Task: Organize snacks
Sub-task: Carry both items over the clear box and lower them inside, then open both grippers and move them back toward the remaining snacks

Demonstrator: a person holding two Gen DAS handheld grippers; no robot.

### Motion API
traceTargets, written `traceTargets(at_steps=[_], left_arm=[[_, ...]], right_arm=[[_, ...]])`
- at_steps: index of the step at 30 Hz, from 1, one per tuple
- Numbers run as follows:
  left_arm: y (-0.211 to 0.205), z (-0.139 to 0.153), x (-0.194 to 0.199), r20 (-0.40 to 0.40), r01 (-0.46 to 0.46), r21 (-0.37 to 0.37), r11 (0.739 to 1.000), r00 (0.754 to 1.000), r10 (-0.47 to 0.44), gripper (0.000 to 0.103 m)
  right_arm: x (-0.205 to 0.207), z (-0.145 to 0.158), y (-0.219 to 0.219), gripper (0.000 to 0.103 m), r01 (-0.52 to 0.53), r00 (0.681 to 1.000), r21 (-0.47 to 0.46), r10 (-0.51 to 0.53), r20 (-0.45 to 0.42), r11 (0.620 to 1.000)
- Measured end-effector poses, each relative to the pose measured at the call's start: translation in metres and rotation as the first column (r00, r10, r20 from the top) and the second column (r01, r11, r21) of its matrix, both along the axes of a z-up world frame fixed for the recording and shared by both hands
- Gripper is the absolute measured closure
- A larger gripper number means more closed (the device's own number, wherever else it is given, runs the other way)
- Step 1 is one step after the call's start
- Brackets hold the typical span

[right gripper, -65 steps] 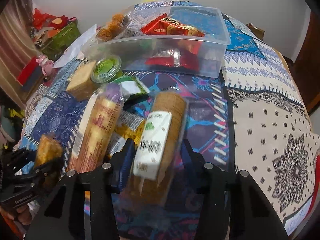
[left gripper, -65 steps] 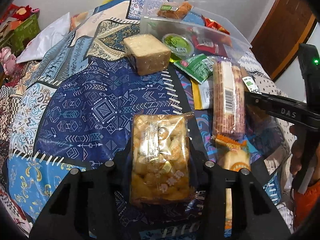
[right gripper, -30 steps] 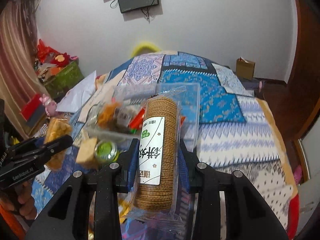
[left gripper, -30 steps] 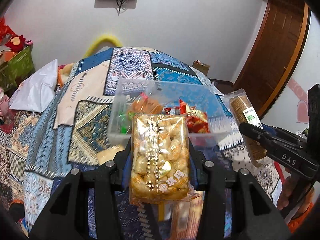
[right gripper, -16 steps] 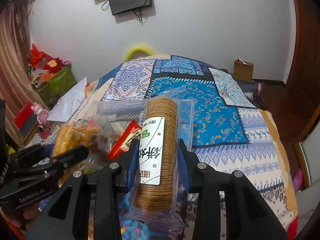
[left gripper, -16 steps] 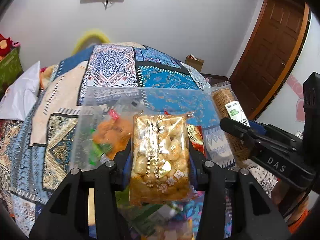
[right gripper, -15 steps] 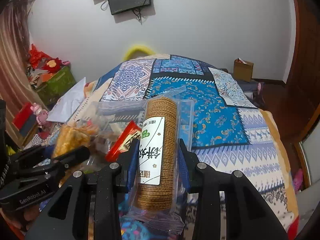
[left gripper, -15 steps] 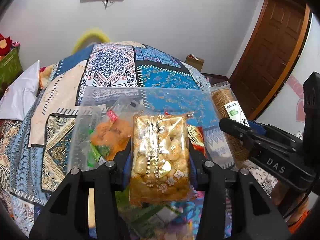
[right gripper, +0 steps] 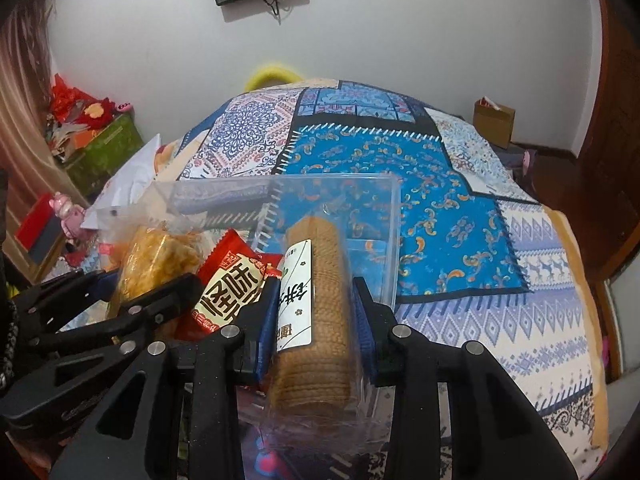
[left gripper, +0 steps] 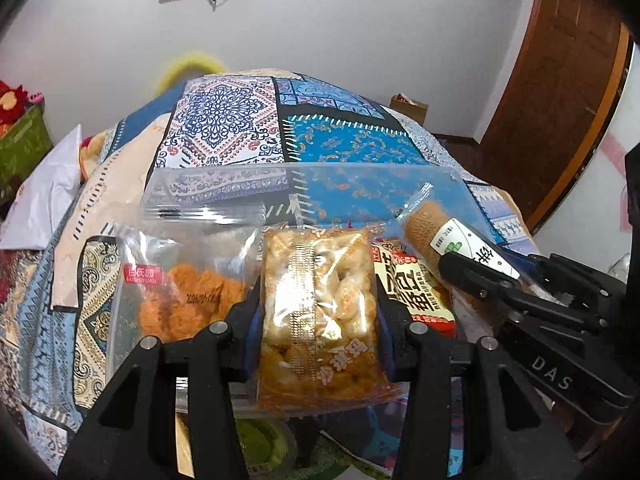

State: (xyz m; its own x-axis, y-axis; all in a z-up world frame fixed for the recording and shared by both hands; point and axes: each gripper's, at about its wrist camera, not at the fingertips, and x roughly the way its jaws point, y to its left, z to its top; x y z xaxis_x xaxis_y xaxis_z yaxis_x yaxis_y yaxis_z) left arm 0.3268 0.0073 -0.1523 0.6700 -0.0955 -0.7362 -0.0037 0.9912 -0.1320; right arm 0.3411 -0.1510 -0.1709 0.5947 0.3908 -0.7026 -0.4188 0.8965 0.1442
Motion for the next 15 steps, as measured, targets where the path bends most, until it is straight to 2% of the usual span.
traceTargets(at_steps=[4,6,11,15], left_arm=[[0.001,-0.001,-0.002,-0.010,-0.004,-0.001,1.000,1.000,0.004,0.052],[0.001,0.001,-0.004,-0.014,-0.001,-0.003,1.000,1.000,0.001,0.044],[-0.001,0.018,-0.017,0.014,0.022,-0.020,1.000,1.000,-0.022,0.041],[-0.002,0.037,-0.032,0.058,0.032,0.001,0.999,0.998,-0.032,0.037]], right_arm=[[0.000,0.001,0.001,0.069,-0.004,1.000,-0.017,0.004,-0.003,1.000],[0.000,0.001,0.001,0.068,0.000,1.000,-0.018,0.000,-0.014,1.000],[-0.007,0.012,-0.004,0.055,0.003,1.000,-0.008,-0.003,0.004,1.000],[-0.017,0.029,-0.009,0.053,0.004,0.999,0.003,-0.004,0.034,1.000]])
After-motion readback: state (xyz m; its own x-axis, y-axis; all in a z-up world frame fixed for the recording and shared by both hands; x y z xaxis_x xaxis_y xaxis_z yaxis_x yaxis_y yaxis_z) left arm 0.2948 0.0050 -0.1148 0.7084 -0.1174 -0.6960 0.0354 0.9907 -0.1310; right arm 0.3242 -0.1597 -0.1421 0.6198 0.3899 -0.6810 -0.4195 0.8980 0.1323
